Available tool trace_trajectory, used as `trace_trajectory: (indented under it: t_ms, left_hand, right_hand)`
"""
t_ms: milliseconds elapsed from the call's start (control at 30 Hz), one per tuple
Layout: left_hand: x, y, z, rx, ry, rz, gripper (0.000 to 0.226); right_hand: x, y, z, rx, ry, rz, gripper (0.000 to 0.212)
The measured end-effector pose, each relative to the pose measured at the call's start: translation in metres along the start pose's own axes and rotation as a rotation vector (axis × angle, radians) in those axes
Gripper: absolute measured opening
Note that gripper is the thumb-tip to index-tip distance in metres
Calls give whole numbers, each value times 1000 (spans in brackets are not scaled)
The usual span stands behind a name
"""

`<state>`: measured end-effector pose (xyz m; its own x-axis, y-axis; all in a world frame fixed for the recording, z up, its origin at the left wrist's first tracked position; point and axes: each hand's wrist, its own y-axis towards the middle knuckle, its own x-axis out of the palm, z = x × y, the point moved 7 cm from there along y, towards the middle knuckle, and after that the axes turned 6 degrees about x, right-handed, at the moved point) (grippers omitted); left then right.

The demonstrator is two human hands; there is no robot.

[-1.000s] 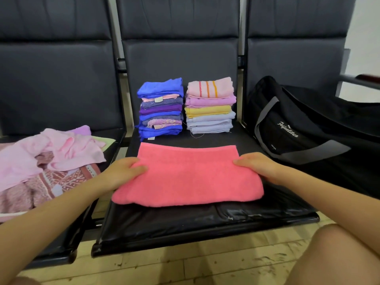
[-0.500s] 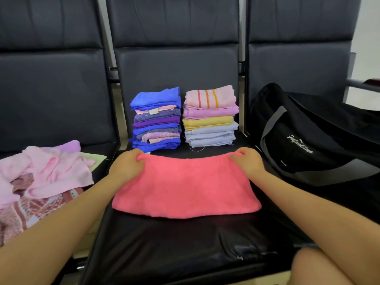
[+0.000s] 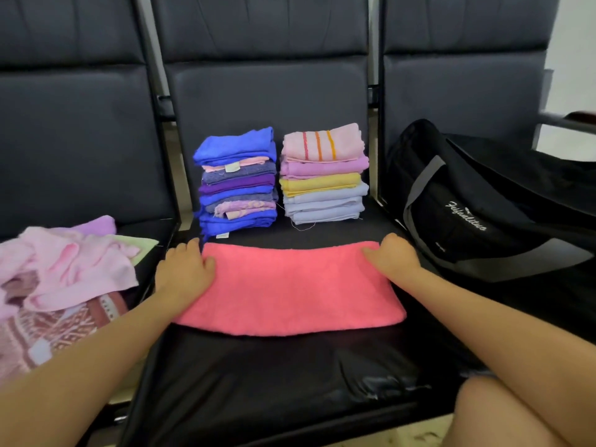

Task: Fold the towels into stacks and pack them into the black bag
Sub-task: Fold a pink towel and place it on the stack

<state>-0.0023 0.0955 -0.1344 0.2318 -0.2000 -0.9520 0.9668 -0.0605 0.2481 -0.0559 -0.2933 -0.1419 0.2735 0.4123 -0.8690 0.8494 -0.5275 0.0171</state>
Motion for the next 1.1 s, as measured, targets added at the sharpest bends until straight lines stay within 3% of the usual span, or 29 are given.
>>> trace_trajectory:
  t_ms: [67,233,467,600,733,900,1000,1100]
  left_hand:
    - [-2,-12,1,-9,-44,-35,55]
    - [1,-32,7,0,-67,-174,46]
    - [-12,-49,6,-7,-404,-72,43]
    - [-8,-60,12,17,-349,-130,51]
    - [-9,-61,10,34,-295,-110,45]
    - [-13,-60,6,71,-188,-108,26]
    - [-13,-59,7,91,-113,-127,23]
    - [-10,-58,10,122,-70,-133,23]
  right_hand:
    - [5,-7,0,45,-21,-109,46]
    - [32,-31,7,165,191,-438,71]
    - [17,-39,16,281,621,-370,56]
    - [-8,-40,10,263,785,-202,17]
    - [-15,-52,-25,127,744,-119,35]
    - [-4,-88,-96,-297,468,-132,42]
    - [24,-105,-118,-382,401,-307,29]
    - [69,-123,-116,-381,280,-698,20]
